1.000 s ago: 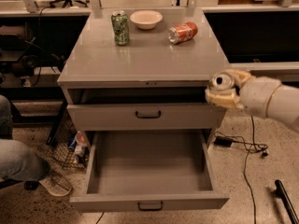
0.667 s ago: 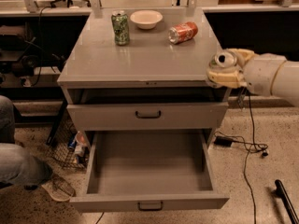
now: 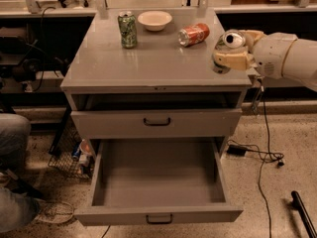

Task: Pick 7up can from middle drawer and place on counter

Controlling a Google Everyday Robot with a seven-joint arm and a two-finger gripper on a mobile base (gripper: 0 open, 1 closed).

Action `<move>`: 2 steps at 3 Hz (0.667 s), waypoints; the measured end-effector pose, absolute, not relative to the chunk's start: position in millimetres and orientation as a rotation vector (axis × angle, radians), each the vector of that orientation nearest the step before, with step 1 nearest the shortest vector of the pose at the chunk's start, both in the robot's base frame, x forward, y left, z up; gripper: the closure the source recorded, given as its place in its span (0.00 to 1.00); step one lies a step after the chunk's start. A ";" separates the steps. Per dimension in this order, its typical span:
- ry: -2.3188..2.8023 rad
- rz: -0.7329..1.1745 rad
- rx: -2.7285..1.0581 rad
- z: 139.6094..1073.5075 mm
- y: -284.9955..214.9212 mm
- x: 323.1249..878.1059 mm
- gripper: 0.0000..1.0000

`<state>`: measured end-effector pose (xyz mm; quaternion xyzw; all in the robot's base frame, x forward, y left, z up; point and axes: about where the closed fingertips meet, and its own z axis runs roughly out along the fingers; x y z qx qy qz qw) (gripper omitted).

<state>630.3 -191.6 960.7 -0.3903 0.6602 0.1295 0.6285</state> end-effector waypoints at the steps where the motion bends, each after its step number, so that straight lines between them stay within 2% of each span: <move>1: 1.523 0.335 -0.871 961.1 -188.4 633.9 1.00; 2: 1.601 0.406 -0.907 961.1 -169.6 653.7 1.00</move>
Offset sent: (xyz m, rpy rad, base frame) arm 0.0482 0.0528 -0.0059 0.0458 0.2825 0.1169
